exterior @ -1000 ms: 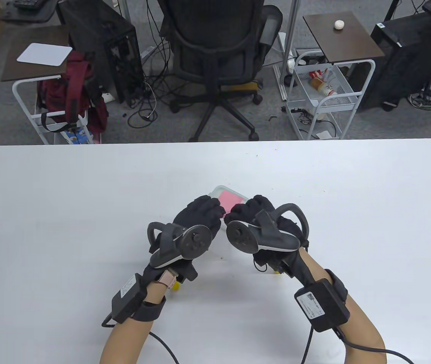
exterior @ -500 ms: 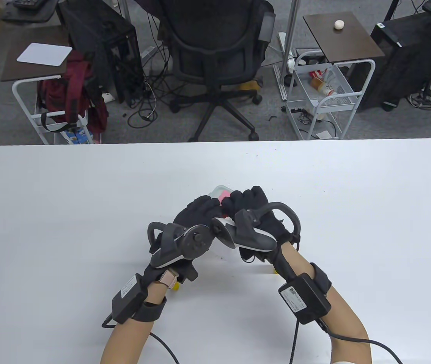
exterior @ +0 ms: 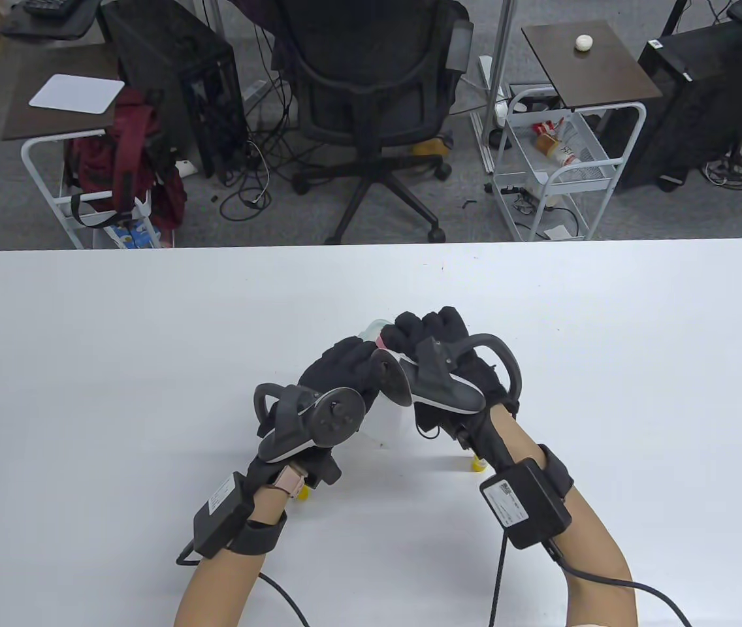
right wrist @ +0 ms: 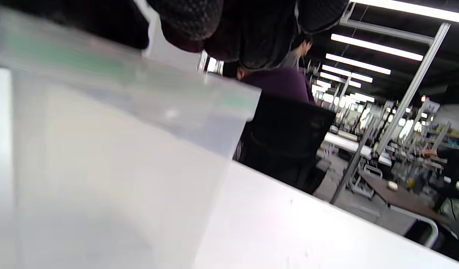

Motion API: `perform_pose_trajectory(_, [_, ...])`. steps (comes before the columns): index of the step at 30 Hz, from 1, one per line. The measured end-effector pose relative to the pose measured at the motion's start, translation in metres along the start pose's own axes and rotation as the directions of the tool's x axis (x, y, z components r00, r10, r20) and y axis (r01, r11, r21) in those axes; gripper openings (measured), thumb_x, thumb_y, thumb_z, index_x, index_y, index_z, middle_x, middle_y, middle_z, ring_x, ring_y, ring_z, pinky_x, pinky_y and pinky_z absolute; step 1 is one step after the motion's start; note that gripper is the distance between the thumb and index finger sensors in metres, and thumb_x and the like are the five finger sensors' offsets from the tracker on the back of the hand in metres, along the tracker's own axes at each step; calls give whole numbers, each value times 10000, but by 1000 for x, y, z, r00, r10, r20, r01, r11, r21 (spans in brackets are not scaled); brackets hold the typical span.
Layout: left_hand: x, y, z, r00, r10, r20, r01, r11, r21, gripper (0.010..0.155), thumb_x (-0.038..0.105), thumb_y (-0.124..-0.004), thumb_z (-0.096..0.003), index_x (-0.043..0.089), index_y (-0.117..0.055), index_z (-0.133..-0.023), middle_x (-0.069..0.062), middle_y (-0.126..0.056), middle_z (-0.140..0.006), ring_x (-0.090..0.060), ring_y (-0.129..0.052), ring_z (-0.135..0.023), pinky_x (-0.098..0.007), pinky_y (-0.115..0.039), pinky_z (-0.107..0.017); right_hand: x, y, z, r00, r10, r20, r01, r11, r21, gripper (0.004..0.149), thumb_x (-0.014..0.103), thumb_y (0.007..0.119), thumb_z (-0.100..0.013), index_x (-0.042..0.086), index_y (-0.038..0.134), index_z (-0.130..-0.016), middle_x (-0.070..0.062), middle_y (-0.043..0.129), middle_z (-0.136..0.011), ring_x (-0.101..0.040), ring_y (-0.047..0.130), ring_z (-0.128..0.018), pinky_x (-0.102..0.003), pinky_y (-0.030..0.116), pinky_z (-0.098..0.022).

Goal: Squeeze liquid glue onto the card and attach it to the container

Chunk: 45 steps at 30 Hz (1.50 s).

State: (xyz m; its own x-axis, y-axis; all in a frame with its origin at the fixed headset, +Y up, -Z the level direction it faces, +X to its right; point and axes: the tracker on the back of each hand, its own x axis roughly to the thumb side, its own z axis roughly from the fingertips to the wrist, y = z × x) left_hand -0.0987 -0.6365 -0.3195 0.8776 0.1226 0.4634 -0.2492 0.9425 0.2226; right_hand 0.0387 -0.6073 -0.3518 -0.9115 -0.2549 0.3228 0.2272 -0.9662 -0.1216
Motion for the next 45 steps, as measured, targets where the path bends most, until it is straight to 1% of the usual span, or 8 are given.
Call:
perform_pose_trajectory(9, [-1,0,0,1000,3,5,-3,1000,5,398,436,-680,-537,305,-773,-901,88,-811,-1051,-192,-792,-1044,-372,-725,-781,-3,-5,29,992,-25,127,35,996,-80,405,224,650,-540,263,702,-939,12,758,-997,-191,857,-671,-512,591,-798])
perform_pose_trajectory(14, [-1,0,1,1000,8,0,-8,1000,6,419,435,-679,-537,301,-770,-924,85,-811,-1051,-191,-787,-1049,-372,-723,-784,-19,-8,33,973,-184,140,191,981,-40,388,242,655,-547,305,718,-925,37,763,-1009,-211,843,-768,-543,562,-802])
perform_pose_trajectory(17, [-1,0,1,1000,12,-1,-12,1000,4,421,435,-678,-538,302,-766,-928,89,-807,-1053,-192,-786,-1048,-372,-723,-784,-19,0,24,995,-98,24,100,987,-129,461,251,656,-550,282,637,-1010,3,667,-1101,-247,808,-833,-546,546,-808])
perform_pose_trajectory(19, [-1,0,0,1000,2,-2,-2,1000,-3,419,436,-677,-538,306,-765,-927,92,-806,-1053,-191,-786,-1049,-371,-725,-783,-13,11,18,1000,8,29,-8,1000,-21,459,259,635,-557,303,596,-1012,27,610,-1117,-255,773,-842,-536,519,-823])
perform_pose_trajectory(21, [-1,0,0,1000,-4,-2,4,1000,-5,420,437,-677,-537,306,-764,-927,90,-807,-1052,-189,-787,-1048,-369,-726,-782,-10,9,23,999,29,19,-26,988,-149,440,239,645,-548,279,649,-986,7,686,-1073,-244,827,-759,-529,558,-812])
perform_pose_trajectory(33, [-1,0,1,1000,7,-5,-7,1000,-6,421,437,-676,-538,306,-762,-929,91,-802,-1055,-187,-781,-1052,-370,-721,-786,-20,-9,39,978,-148,148,153,988,-23,381,247,657,-541,305,731,-910,36,777,-995,-210,860,-737,-538,577,-798])
perform_pose_trajectory(36, [-1,0,0,1000,3,-6,-3,1000,-11,420,438,-674,-539,309,-759,-929,97,-798,-1057,-187,-779,-1053,-369,-721,-786,-17,-7,29,995,-87,55,93,986,-136,421,246,654,-546,294,685,-964,20,720,-1052,-227,835,-788,-537,569,-802])
perform_pose_trajectory(45, [-1,0,0,1000,-1,-7,0,1000,-10,418,440,-672,-539,310,-758,-928,93,-800,-1055,-187,-778,-1052,-366,-722,-784,3,3,12,999,-2,40,6,995,-95,423,223,636,-552,292,660,-968,20,690,-1062,-220,816,-764,-518,557,-815])
